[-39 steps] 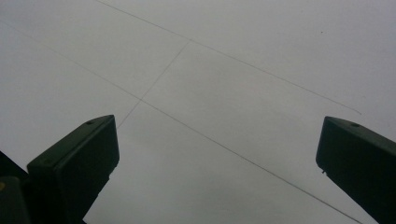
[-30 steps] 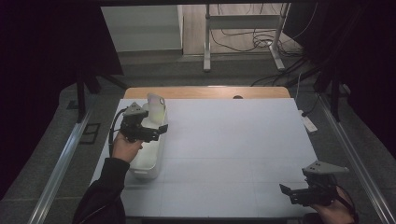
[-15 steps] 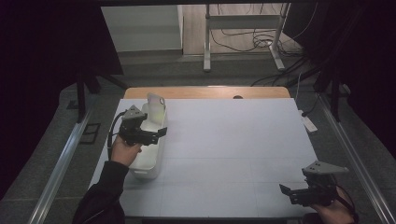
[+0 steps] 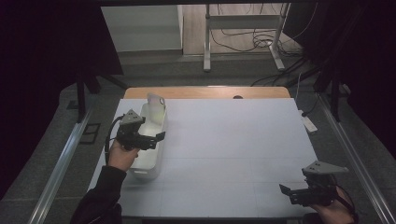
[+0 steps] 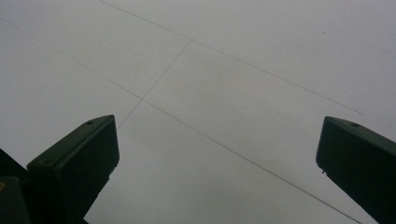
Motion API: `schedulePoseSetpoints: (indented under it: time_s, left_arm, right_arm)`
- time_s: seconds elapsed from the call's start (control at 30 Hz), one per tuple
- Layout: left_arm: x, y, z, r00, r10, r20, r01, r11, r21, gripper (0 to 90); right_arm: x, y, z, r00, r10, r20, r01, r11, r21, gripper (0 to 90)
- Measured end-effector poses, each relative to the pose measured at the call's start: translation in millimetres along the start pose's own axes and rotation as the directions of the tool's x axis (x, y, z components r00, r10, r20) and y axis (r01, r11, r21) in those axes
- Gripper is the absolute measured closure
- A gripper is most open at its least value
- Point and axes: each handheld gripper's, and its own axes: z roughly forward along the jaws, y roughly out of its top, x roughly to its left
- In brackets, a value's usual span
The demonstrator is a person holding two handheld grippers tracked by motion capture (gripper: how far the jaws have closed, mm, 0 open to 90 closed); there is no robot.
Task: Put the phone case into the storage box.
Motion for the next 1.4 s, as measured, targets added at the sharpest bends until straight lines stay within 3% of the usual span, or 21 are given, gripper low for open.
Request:
schedulePoseSetpoints:
  time_s: [1.4]
  left_arm:
    - [-19.3,-25.5,-34.8,0.9999,-0.016,-0.004,0.016,0.9998,-0.011,0.0]
  right_arm:
    - [0.9,0.1,0.2,1.0,-0.005,0.001,0.005,1.0,-0.001,0.0]
